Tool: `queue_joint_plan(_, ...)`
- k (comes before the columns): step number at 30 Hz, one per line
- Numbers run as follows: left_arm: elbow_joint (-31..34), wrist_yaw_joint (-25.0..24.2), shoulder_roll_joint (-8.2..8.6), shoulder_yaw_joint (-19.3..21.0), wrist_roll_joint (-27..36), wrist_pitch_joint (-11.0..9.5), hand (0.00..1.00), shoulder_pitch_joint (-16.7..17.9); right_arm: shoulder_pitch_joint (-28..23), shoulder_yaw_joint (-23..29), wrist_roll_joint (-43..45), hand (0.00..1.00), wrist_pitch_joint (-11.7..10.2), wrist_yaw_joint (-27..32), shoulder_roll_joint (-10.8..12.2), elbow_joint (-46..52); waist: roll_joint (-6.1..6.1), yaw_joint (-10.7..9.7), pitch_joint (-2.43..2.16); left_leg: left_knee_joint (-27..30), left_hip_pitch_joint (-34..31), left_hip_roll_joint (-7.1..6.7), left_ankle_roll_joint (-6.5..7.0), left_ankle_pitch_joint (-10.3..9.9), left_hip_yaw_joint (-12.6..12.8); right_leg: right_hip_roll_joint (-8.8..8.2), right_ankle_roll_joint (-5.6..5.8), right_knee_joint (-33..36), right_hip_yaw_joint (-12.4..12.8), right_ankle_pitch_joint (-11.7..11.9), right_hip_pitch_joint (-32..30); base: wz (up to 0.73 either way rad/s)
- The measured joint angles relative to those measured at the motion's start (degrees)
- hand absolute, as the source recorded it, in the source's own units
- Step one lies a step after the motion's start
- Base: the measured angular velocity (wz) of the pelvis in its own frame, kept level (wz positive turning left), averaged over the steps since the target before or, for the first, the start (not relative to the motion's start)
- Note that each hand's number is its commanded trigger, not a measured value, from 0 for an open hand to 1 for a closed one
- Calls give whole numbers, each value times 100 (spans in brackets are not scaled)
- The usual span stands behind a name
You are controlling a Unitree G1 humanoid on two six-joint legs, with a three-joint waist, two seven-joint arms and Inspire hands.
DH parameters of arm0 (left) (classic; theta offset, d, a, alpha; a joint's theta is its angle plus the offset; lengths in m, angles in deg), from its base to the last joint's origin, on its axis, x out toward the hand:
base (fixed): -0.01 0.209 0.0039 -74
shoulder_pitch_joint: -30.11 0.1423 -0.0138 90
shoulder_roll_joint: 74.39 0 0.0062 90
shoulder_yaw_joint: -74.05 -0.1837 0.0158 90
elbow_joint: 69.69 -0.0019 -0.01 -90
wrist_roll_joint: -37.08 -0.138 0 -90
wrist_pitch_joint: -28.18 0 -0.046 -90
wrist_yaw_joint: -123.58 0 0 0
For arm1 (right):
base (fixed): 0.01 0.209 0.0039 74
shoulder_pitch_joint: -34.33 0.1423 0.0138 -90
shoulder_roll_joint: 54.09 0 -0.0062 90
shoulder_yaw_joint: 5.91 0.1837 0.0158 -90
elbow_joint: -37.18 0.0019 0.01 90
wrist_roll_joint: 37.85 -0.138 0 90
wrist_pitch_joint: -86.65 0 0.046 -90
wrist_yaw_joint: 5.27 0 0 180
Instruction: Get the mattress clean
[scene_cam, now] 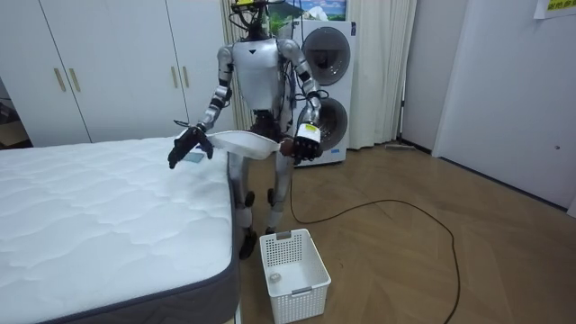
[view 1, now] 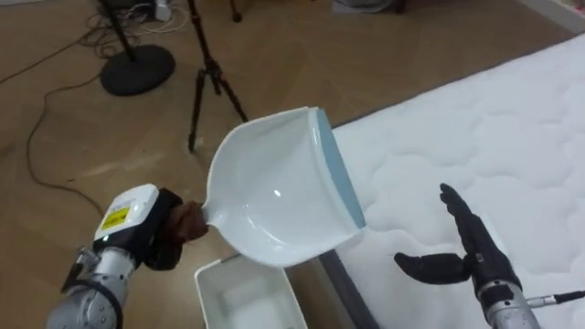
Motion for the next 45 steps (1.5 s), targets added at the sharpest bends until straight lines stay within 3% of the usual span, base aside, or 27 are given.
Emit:
queue_joint_plan(1,2,0,0,17,45,-9,100,-5,3,5,-1,0,1,-10,1,-1,-6,9,-1,-5,-6,26,1,-15,137,18,-16,-2,-26,34,-7,-117)
queue_joint_plan(2,1,4,13,64,109,-12,100,-19,2,7,-4,0,10,-43,2,-2,-33,20,13,-66,-25,60,10,-35,422,-37,16,186,-260,-16,-87,-112)
queue_joint_plan(3,-3,10,37,102,151,-9,100,-18,-1,15,-11,0,59,-88,-2,2,-49,52,12,-124,9,83,8,-37,684,-188,113,678,-590,-234,-148,-111)
queue_joint_plan(4,-3,16,37,103,177,-9,100,-19,1,16,-11,0,80,-109,-8,3,-51,72,10,-151,27,90,3,-40,801,-254,130,892,-672,-368,-133,-129)
queue_joint_plan(6,-8,18,38,105,376,1,100,-23,6,-2,-89,0,118,-197,-21,15,-88,203,20,-189,54,135,-11,-79,1381,-668,282,1326,-808,-755,56,-132)
queue_joint_plan(7,-12,18,39,105,445,9,100,-19,6,-25,-128,0,118,-198,-21,15,-105,218,22,-188,53,139,-16,-89,1513,-775,326,1341,-839,-813,156,-123)
queue_joint_plan(8,-12,18,50,105,587,25,100,-19,6,-54,-192,0,119,-198,-19,15,-126,297,22,-181,50,160,-27,-108,1779,-954,387,1293,-956,-867,379,-128)
queue_joint_plan(9,-12,25,69,105,627,35,100,-21,12,-66,-230,0,120,-197,-18,15,-129,355,21,-153,37,216,-57,-132,2038,-1023,416,1190,-1040,-883,614,-123)
queue_joint_plan(11,-16,35,60,106,626,59,100,-50,23,-96,-208,0,120,-207,-6,32,-187,352,-6,-4,-95,264,-116,-164,2156,-1065,447,871,-1292,-957,963,-88)
queue_joint_plan(12,-16,35,63,103,633,73,100,-71,52,-94,-218,0,121,-227,-6,33,-231,337,-21,200,-260,316,-268,-241,2132,-1081,390,525,-1514,-1050,1060,-93)
queue_joint_plan(13,-58,35,83,87,651,120,100,-70,94,-97,-224,0,126,-240,-4,28,-262,334,-20,469,-421,323,-521,-270,1827,-1110,350,264,-1577,-1130,1075,-87)
queue_joint_plan(14,-119,34,109,85,656,131,100,-70,119,-102,-219,0,132,-250,-4,17,-261,337,-18,589,-496,320,-632,-265,1551,-1113,354,182,-1536,-1131,1075,-98)
queue_joint_plan(15,-224,23,144,77,658,189,100,-62,128,-127,-229,0,165,-260,-2,7,-228,328,-14,771,-584,293,-733,-269,954,-1102,359,122,-1500,-1102,1081,-74)
queue_joint_plan(18,-292,5,128,86,687,348,100,-44,125,-90,-108,0,241,-332,43,3,-186,150,-6,880,-632,319,-746,-270,270,-900,307,-120,-1448,-1041,1202,-44)
queue_joint_plan(23,-291,-148,203,82,842,355,100,-14,127,255,8,0,241,-411,155,1,-76,-138,-4,890,-628,442,-635,-154,272,-756,333,-192,-1386,-960,1186,-15)
queue_joint_plan(25,-277,-221,215,69,887,391,100,16,120,249,153,0,241,-476,169,18,-18,-225,-27,916,-622,451,-615,-125,253,-738,330,-173,-1310,-960,1150,-24)
queue_joint_plan(27,-277,-222,321,35,993,405,100,107,130,235,379,0,241,-540,172,85,82,-128,-9,891,-506,451,-459,-30,193,-650,274,-133,-914,-884,1078,-79)
queue_joint_plan(28,-276,-221,361,37,1003,403,100,155,130,234,394,0,241,-562,173,102,108,-96,-21,884,-488,424,-440,-22,64,-621,266,-129,-794,-878,1051,-106)
queue_joint_plan(30,-277,-221,439,43,1007,386,100,260,152,230,385,0,237,-641,172,160,151,78,-21,792,-399,213,-409,-8,-887,-456,200,-116,-266,-824,926,-119)
queue_joint_plan(32,-277,-221,448,73,1008,373,100,282,168,225,391,0,237,-707,161,165,129,128,-7,758,-357,98,-418,-3,-1455,-322,148,-117,58,-766,857,-109)
queue_joint_plan(34,-270,-220,459,100,997,314,100,295,165,231,401,0,238,-780,154,170,56,93,33,652,-223,122,-492,-21,-1487,-201,94,-122,339,-719,841,-85)
queue_joint_plan(38,-237,-218,509,99,1001,154,100,321,164,232,565,0,238,-838,150,184,-17,22,19,467,-89,165,-562,-57,-1366,-38,41,-129,719,-689,744,-64)
queue_joint_plan(41,-236,-218,508,98,1001,-1,100,326,159,232,596,0,239,-880,163,184,-71,17,1,409,-6,198,-628,-103,-1416,20,3,-135,746,-665,703,-61)
queue_joint_plan(42,-237,-219,508,97,1004,-14,96,327,154,232,586,0,240,-880,182,184,-92,11,-6,410,3,198,-647,-115,-1507,33,-12,-137,760,-656,696,-34)
queue_joint_plan(43,-237,-219,508,97,1013,-20,27,331,153,229,576,0,239,-878,186,185,-100,10,-8,410,9,199,-650,-116,-1514,41,-18,-125,793,-651,694,-37)
queue_joint_plan(44,-239,-219,508,97,1056,-29,0,342,153,228,567,0,240,-872,186,187,-109,8,-10,410,24,200,-652,-118,-1513,55,-20,-123,829,-648,688,-32)
queue_joint_plan(45,-254,-219,508,97,1060,-41,0,348,153,227,570,0,240,-864,191,187,-118,8,-8,408,52,199,-655,-119,-1502,53,-20,-97,822,-648,683,-36)
